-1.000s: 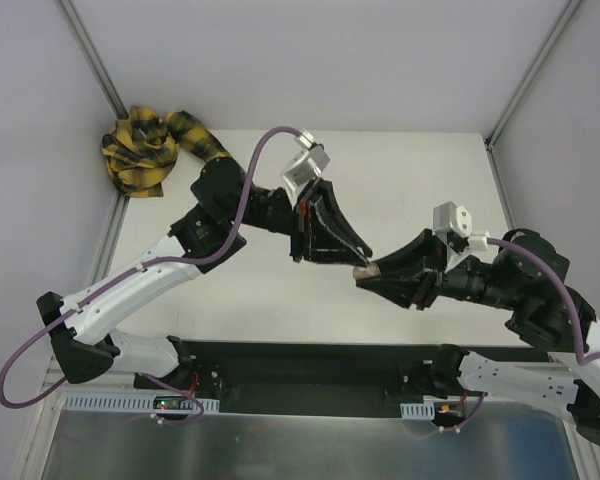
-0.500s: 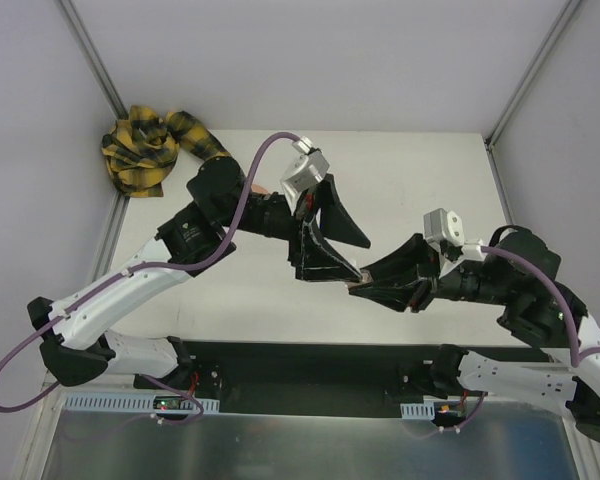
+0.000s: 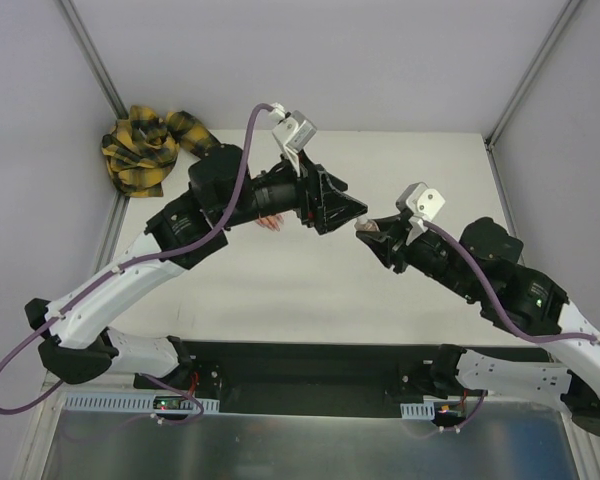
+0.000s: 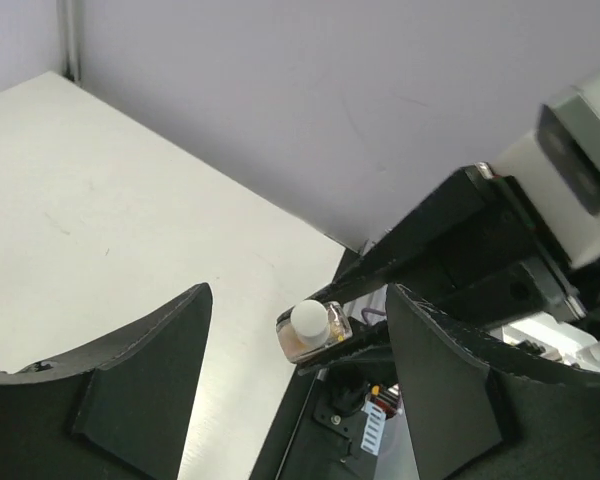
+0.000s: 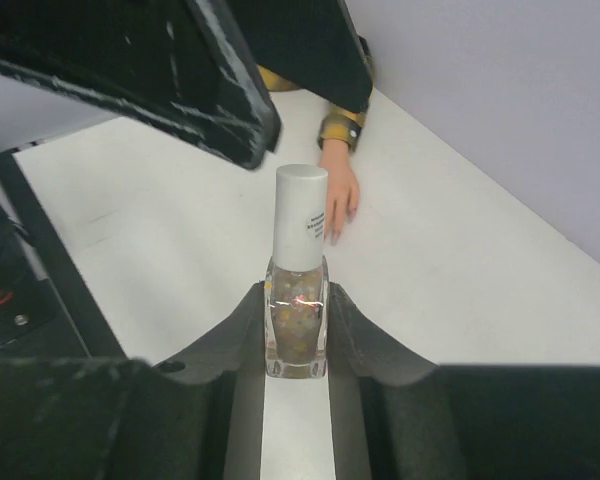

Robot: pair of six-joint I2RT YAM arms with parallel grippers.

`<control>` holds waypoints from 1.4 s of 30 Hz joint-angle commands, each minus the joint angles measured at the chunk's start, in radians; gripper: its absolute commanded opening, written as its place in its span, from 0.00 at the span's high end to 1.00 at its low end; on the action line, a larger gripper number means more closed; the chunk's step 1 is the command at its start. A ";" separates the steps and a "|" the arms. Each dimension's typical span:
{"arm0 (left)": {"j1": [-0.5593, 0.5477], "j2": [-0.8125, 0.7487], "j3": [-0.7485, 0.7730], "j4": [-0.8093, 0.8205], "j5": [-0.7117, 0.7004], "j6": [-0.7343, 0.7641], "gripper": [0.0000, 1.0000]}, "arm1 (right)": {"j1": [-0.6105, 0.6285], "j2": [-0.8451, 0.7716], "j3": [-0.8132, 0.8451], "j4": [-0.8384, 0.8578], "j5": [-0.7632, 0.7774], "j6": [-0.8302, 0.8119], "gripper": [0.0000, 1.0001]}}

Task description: Paint the nails

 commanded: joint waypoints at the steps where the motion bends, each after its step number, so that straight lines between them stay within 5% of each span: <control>1: -0.002 0.059 0.048 -0.008 -0.092 -0.041 0.31 | 0.003 0.004 0.038 0.055 0.122 -0.031 1.00; 8: -0.007 0.077 0.043 -0.008 -0.129 -0.061 0.35 | 0.003 0.000 0.029 0.066 0.128 -0.017 1.00; 17: -0.008 0.119 0.054 -0.006 0.031 -0.116 0.56 | 0.004 0.001 0.026 0.108 0.142 -0.005 1.00; 23: -0.005 0.117 -0.003 0.087 0.239 -0.076 1.00 | 0.003 -0.011 0.023 0.126 0.069 0.010 1.00; 26: -0.004 0.131 -0.006 0.107 0.574 0.086 1.00 | 0.000 -0.057 0.004 0.132 -0.206 0.030 1.00; 27: -0.005 0.130 -0.017 0.107 0.786 0.130 1.00 | -0.003 -0.066 0.007 0.125 -0.335 0.046 1.00; 28: -0.004 0.122 -0.032 0.107 0.869 0.225 1.00 | -0.015 -0.065 0.016 0.121 -0.630 0.067 1.00; 31: 0.012 0.094 -0.098 0.112 0.971 0.290 1.00 | -0.016 -0.023 0.041 0.219 -0.983 0.254 1.00; 33: 0.033 0.113 -0.078 0.111 1.005 0.275 1.00 | -0.014 -0.020 0.017 0.293 -1.004 0.322 1.00; 38: 0.033 0.122 -0.049 0.123 0.836 0.211 0.97 | -0.048 -0.046 -0.004 0.240 -0.870 0.254 1.00; 40: 0.039 0.123 -0.034 0.123 0.801 0.157 0.63 | -0.049 -0.048 0.006 0.207 -0.795 0.202 1.00; 42: 0.044 0.102 -0.031 0.120 0.706 0.113 0.50 | -0.052 -0.036 0.015 0.134 -0.685 0.159 1.00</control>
